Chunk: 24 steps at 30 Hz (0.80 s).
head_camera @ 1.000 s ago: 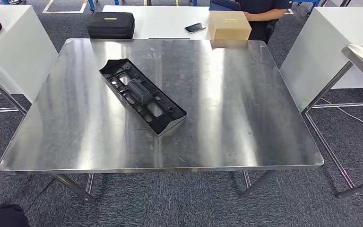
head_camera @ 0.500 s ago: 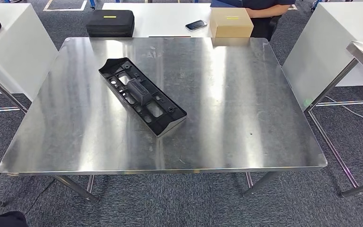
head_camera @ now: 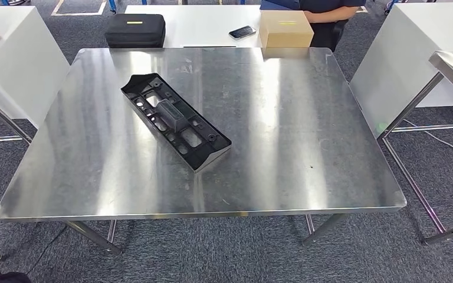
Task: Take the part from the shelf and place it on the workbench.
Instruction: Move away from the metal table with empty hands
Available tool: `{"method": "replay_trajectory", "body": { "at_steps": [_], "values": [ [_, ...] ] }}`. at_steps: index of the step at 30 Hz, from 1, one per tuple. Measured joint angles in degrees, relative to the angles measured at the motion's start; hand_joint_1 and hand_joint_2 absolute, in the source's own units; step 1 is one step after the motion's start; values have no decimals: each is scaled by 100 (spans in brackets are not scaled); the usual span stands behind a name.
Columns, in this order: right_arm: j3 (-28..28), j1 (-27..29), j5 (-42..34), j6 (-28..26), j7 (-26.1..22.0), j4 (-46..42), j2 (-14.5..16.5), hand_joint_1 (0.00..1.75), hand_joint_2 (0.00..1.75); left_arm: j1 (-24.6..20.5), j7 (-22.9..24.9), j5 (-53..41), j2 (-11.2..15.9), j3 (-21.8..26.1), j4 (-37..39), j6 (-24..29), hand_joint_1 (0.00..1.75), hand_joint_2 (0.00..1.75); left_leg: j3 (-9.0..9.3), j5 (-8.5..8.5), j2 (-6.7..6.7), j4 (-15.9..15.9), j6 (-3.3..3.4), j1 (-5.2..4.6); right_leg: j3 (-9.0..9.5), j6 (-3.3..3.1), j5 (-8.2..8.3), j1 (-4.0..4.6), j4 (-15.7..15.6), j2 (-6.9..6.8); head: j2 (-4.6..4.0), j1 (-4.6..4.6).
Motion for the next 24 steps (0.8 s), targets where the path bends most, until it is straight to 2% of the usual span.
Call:
{"method": "replay_trajectory", "body": {
  "at_steps": [4,7,9,10,12,13,14,15,16,17,18,19,20,22,24],
  "values": [
    [-64,-11,129,-172,297,427,440,0,0,3,123,-9,28,36,13,225,0,0,19,-18,0,2,28,-37,22,27,-12,-35,0,1,0,-5],
    [-65,-18,231,-237,347,609,654,0,0,5,203,-19,49,55,21,333,0,0,38,7,5,-20,83,-53,65,69,-12,-63,6,3,0,-5],
    [-65,-34,240,-240,347,664,724,0,0,5,247,-47,55,57,23,395,0,0,54,49,24,-70,137,-33,5,66,-131,-79,175,9,0,7],
    [-65,-44,243,-239,346,685,749,0,0,4,264,-62,57,58,23,421,0,0,57,66,36,-92,159,-21,-107,46,-278,-87,429,13,0,20],
    [-65,-57,251,-236,343,721,787,0,0,5,278,-80,63,61,23,459,0,0,42,76,54,-94,178,-30,-463,8,-654,-98,1238,20,0,44],
    [-65,-58,254,-233,343,733,801,0,0,5,284,-88,63,61,23,474,0,0,32,81,58,-93,179,-38,-617,16,-785,-101,1603,21,0,45],
    [-65,-56,256,-230,342,744,815,0,0,5,288,-94,63,61,23,489,0,0,25,87,61,-91,177,-44,-677,47,-825,-103,1781,22,0,44],
    [-65,-56,256,-225,340,752,826,0,0,5,292,-98,63,62,23,500,0,0,21,94,62,-89,171,-45,-620,97,-768,-107,1712,22,0,46],
    [-65,-58,257,-220,337,756,834,0,0,5,297,-102,62,62,23,508,0,0,20,102,61,-89,158,-44,-443,153,-636,-114,1403,22,0,45],
    [-65,-66,258,-216,335,760,840,0,0,4,298,-103,61,63,23,510,0,0,21,112,60,-85,140,-45,-182,201,-482,-124,936,22,0,48],
    [-65,-78,260,-209,332,762,846,0,0,3,298,-103,60,64,23,511,0,0,19,124,57,-82,114,-51,53,207,-343,-123,532,29,0,49],
    [-65,-86,261,-205,330,764,852,0,0,2,298,-103,60,65,23,511,0,0,22,135,56,-74,84,-61,207,187,-238,-116,247,39,0,46],
    [-65,-95,262,-202,329,766,858,0,0,0,299,-103,61,65,23,512,0,0,18,143,54,-61,52,-72,274,137,-195,-105,101,50,0,45],
    [-65,-102,267,-202,325,772,869,0,0,-3,300,-103,63,66,23,514,0,0,5,165,52,-45,-18,-80,218,21,-168,-100,91,64,0,30],
    [-65,-113,272,-203,322,779,886,0,0,4,300,-103,70,67,23,515,0,0,-61,52,55,64,-90,-60,167,-99,-134,-143,75,53,0,15]
  ]
}}
